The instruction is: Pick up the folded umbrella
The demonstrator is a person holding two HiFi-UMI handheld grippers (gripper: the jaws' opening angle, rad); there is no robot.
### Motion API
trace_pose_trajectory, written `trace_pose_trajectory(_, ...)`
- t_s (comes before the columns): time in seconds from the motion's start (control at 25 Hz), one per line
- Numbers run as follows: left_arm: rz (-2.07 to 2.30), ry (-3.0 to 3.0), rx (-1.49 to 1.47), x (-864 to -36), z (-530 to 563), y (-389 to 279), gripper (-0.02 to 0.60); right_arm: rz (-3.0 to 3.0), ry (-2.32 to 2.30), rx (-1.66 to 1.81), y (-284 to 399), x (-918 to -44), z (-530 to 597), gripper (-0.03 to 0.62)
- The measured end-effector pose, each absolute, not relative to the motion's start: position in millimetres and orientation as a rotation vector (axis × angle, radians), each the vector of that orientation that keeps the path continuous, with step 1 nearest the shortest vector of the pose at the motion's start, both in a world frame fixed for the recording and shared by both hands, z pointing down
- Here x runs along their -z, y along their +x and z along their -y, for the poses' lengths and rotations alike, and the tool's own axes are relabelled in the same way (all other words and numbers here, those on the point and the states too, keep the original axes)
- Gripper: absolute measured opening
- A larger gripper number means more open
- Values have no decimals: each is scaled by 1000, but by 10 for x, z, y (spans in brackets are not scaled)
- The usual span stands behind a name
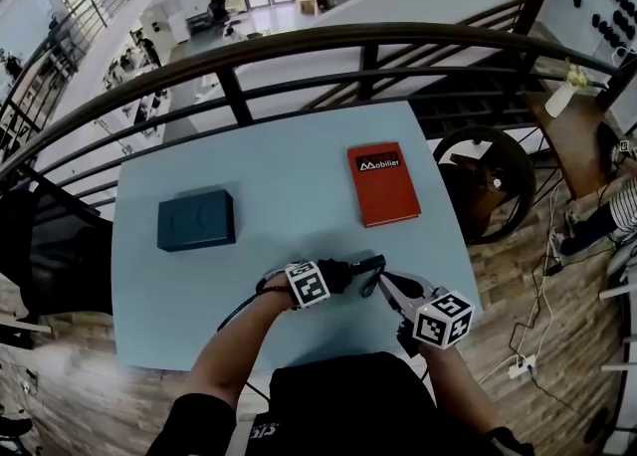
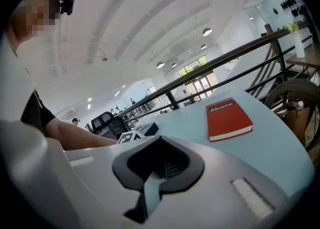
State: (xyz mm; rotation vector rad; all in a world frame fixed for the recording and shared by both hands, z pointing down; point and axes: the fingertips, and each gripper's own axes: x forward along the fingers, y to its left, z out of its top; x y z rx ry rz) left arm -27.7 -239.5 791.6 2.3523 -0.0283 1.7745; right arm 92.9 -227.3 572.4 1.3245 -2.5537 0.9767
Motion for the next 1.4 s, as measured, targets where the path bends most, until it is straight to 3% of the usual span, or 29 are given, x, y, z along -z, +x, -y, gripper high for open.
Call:
trace_pose_trajectory(0.44, 306, 2386, -1301, -7397, 2399, -351, 270, 2599, 1264, -962, 836, -5608, 2325, 2)
trace_pose_trajectory(0.84, 613, 2465, -867, -6387, 2611, -572, 272, 2648, 1203, -885, 690, -5354, 2523, 2)
trace_pose_trajectory(1.4, 916, 2546, -469, -5391, 2928, -911, 272, 2699, 1117, -794, 473, -5126, 2707, 2)
